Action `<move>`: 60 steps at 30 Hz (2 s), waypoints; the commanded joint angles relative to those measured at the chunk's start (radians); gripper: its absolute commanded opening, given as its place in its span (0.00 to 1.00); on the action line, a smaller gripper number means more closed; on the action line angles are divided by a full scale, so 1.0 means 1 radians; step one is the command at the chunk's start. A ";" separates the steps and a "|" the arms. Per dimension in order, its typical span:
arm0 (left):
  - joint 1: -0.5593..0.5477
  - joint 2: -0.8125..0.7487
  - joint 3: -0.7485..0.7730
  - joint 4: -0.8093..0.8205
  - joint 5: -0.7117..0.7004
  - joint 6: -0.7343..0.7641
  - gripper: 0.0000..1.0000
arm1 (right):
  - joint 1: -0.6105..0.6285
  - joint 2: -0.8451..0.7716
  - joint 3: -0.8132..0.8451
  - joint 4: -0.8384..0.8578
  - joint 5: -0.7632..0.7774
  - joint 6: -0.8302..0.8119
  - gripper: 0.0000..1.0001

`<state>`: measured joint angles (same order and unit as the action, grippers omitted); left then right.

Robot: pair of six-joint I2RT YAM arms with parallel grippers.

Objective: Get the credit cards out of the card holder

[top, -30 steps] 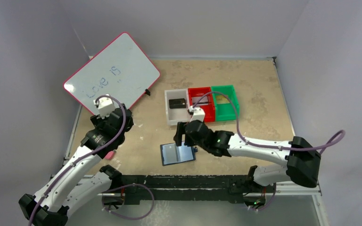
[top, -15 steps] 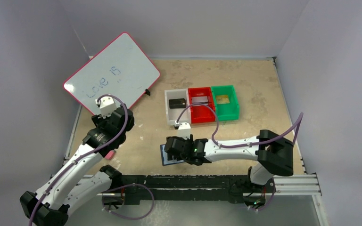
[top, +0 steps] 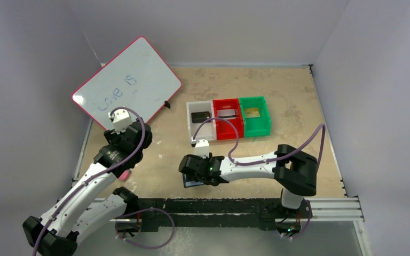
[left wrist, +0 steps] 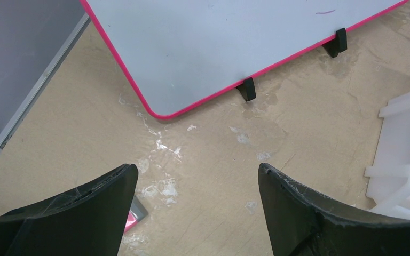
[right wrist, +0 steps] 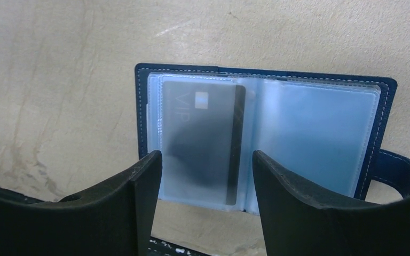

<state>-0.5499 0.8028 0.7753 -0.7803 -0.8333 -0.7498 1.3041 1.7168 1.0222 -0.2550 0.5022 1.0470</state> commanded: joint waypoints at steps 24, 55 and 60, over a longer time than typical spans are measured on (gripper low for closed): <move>0.008 -0.003 0.030 0.007 -0.014 -0.012 0.83 | 0.000 0.075 0.017 0.007 -0.018 0.018 0.55; 0.008 0.013 0.031 0.010 -0.008 -0.009 0.83 | -0.045 0.167 0.076 -0.050 -0.005 -0.022 0.57; 0.008 0.014 0.030 0.010 -0.009 -0.008 0.83 | -0.044 0.147 0.054 -0.018 -0.011 -0.015 0.50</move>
<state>-0.5499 0.8173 0.7753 -0.7799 -0.8322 -0.7494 1.2617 1.8374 1.1057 -0.2028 0.4805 1.0267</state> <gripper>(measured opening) 0.829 0.520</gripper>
